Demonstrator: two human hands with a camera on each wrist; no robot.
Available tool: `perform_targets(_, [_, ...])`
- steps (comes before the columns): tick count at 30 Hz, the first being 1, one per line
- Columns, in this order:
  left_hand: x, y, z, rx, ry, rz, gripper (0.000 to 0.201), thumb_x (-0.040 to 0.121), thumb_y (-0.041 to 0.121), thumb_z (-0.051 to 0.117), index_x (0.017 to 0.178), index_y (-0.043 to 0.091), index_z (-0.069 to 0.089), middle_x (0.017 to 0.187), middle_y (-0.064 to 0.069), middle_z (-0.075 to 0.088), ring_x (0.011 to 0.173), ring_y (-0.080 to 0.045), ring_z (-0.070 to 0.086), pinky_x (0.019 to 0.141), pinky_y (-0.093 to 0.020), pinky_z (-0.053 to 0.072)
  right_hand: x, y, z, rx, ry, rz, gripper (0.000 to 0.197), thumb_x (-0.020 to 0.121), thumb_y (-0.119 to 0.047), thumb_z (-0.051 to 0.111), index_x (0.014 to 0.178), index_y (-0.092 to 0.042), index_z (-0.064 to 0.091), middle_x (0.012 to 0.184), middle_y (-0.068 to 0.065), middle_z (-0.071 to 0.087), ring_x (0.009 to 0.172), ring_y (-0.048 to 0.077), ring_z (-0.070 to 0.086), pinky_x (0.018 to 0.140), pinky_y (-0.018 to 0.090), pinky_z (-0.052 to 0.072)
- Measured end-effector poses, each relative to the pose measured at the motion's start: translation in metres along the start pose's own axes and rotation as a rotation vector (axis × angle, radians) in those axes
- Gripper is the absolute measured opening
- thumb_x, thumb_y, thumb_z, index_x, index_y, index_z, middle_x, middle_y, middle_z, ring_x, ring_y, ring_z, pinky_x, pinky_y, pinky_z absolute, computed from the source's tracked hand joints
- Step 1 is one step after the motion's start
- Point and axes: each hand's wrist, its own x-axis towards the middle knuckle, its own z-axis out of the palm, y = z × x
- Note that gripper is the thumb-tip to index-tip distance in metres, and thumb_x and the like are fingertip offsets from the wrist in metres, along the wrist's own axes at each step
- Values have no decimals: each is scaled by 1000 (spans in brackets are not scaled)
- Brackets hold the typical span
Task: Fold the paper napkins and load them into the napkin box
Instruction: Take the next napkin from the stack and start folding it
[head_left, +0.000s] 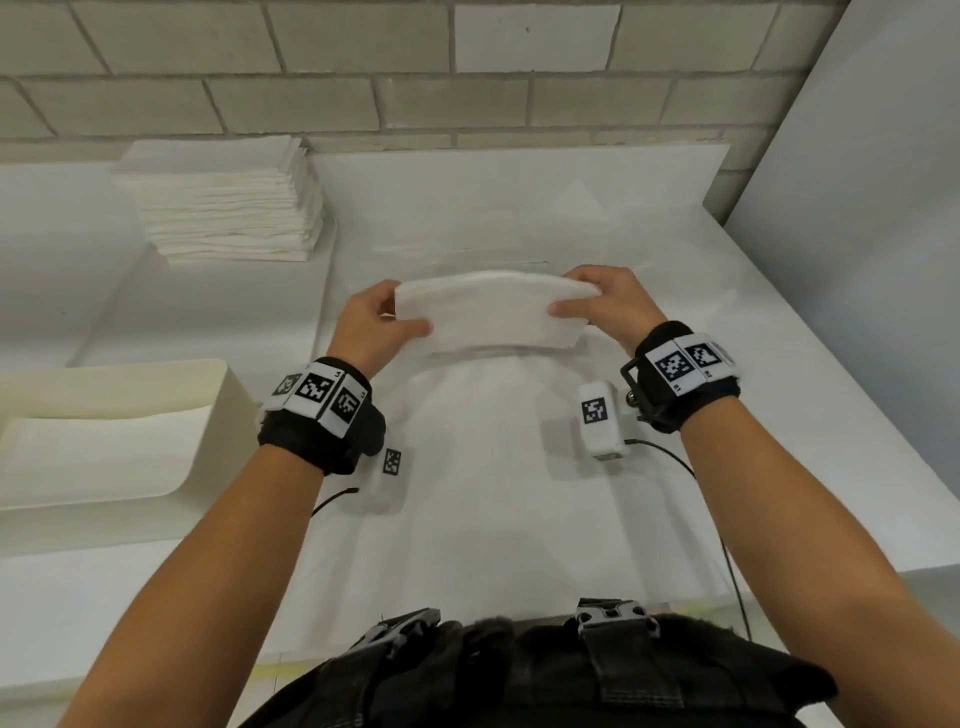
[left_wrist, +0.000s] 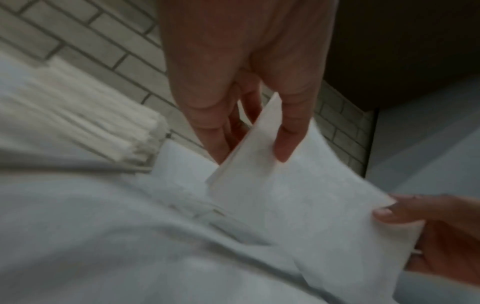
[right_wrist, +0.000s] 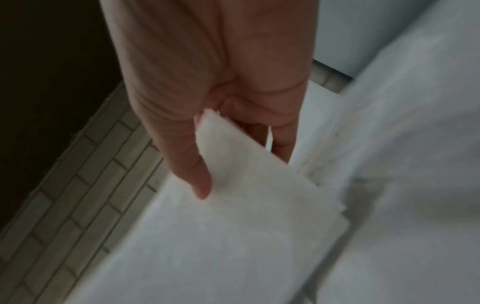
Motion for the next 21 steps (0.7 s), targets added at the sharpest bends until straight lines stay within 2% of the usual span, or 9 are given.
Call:
perform_targets(3, [-2, -11, 8, -2, -37, -70, 32, 73, -6, 69, 83, 23, 62, 83, 7, 59, 84, -18, 55, 74, -26, 49, -3, 13, 12, 124, 14, 50, 28, 78, 7, 67, 98, -11, 60, 97, 1, 63, 98, 21, 59, 92, 34, 49])
perform_targets(5, [-2, -14, 11, 36, -61, -103, 32, 72, -5, 71, 91, 19, 63, 84, 4, 59, 85, -19, 56, 76, -29, 48, -5, 18, 17, 123, 13, 75, 40, 78, 9, 65, 114, -7, 55, 100, 4, 62, 97, 21, 58, 89, 35, 51])
perform_targets(8, [1, -16, 9, 54, -40, -95, 30, 72, -6, 70, 84, 20, 62, 79, 5, 58, 80, -18, 55, 71, -25, 47, -8, 18, 16, 91, 45, 45, 43, 80, 12, 60, 118, -6, 54, 90, -3, 58, 86, 13, 58, 73, 20, 51])
perform_targets(10, [3, -14, 6, 45, -22, -75, 33, 71, -6, 70, 78, 25, 60, 78, 7, 57, 77, -14, 54, 69, -22, 45, -9, 14, 14, 97, 76, 19, 40, 80, 14, 57, 114, -6, 54, 88, -4, 58, 81, 7, 57, 68, 14, 50])
perform_targets(12, [5, -14, 5, 55, -21, -80, 32, 70, -5, 73, 83, 22, 60, 83, 6, 58, 82, -16, 54, 73, -24, 47, -8, 14, 15, 75, 72, 20, 41, 80, 13, 58, 114, -9, 53, 91, -2, 57, 83, 10, 57, 71, 19, 51])
perform_targets(16, [4, -20, 9, 133, -37, -136, 41, 71, 0, 75, 105, 15, 59, 98, -4, 58, 90, -22, 55, 78, -31, 47, -7, 20, 22, -49, 60, 98, 49, 78, 5, 64, 123, -10, 50, 108, 4, 54, 100, 21, 53, 89, 39, 50])
perform_targets(19, [5, -18, 9, 125, -5, -111, 37, 74, 0, 72, 107, 11, 59, 99, -5, 58, 90, -22, 55, 78, -32, 46, -7, 19, 24, -8, 88, 82, 44, 78, 4, 65, 118, -13, 54, 108, 5, 56, 101, 22, 55, 92, 42, 49])
perform_targets(21, [5, -19, 10, 121, -13, -133, 38, 73, 1, 73, 104, 15, 55, 102, -5, 56, 91, -21, 53, 76, -32, 46, -6, 19, 23, -7, 76, 111, 39, 79, 1, 67, 114, -12, 57, 109, 8, 60, 102, 25, 58, 92, 44, 50])
